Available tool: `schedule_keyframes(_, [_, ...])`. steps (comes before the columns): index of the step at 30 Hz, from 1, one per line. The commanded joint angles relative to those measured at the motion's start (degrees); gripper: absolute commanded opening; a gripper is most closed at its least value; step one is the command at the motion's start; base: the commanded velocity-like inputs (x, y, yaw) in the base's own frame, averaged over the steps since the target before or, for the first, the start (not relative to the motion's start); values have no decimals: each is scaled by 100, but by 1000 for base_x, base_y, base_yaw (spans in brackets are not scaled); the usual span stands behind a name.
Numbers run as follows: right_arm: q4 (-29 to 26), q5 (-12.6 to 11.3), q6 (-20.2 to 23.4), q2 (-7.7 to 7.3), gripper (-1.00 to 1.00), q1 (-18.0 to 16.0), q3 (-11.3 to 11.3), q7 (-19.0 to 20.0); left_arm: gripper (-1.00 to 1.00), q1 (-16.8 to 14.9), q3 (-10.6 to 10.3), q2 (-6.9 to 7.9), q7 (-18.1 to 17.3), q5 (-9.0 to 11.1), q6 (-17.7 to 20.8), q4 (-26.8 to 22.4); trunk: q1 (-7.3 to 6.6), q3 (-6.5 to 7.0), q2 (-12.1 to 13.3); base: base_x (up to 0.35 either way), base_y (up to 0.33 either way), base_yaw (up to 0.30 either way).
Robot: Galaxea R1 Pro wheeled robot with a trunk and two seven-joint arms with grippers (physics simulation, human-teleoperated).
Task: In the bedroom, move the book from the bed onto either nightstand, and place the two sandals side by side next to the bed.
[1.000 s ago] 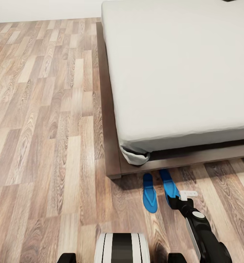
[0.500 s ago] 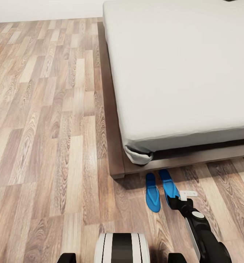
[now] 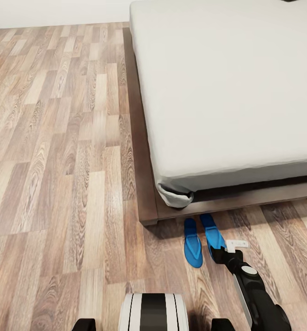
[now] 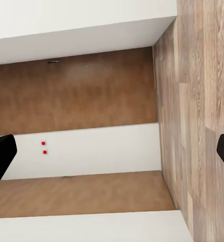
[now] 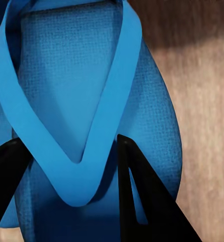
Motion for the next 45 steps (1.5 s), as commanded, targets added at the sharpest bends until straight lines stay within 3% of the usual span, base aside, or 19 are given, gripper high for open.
schedule_keyframes(1, [-9,60,29,3,-100,-11,-12,45,100,1,-49,6,26,44,30,-7,-1,-3,-1,0,0,0])
schedule_keyframes(29, [470,63,-147,-6,-100,-390,-20,45,100,2,-49,6,18,44,31,-7,27,-247,-16,0,0,0])
schedule_keyframes(45, [774,68,-208,-14,-100,-606,-35,45,100,1,-56,6,18,44,31,-7,27,-247,-16,0,0,0])
